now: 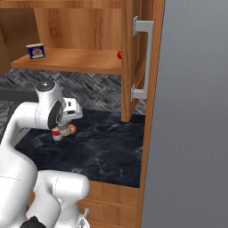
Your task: Pick the cans from the counter and place them in their designated side in the cabinet.
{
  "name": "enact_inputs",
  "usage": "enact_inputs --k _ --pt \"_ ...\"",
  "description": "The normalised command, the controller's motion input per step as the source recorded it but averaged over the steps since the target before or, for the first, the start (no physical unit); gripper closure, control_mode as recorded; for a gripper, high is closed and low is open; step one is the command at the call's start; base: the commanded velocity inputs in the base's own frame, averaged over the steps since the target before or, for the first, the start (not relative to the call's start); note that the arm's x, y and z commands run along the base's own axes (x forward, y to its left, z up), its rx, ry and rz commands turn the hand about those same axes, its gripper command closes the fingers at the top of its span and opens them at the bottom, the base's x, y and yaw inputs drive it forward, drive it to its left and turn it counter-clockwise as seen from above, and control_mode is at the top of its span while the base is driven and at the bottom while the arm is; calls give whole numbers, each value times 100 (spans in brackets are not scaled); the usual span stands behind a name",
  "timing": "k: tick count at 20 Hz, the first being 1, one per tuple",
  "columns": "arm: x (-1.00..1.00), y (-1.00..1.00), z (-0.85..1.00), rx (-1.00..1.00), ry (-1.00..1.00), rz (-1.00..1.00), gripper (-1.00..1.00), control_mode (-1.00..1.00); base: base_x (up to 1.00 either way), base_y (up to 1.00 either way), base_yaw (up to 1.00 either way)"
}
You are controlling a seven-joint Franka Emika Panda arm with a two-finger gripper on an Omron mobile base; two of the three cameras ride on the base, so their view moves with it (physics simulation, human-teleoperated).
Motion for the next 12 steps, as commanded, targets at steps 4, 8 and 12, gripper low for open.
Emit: enact_inputs --k 4,8,12 --pt "-30 0 37 0 -5 1 100 -100 0 0 0" --pt "-22 0 37 0 -2 1 100 -100 0 0 0" --pt "-18 0 39 0 0 2 100 -100 0 0 0"
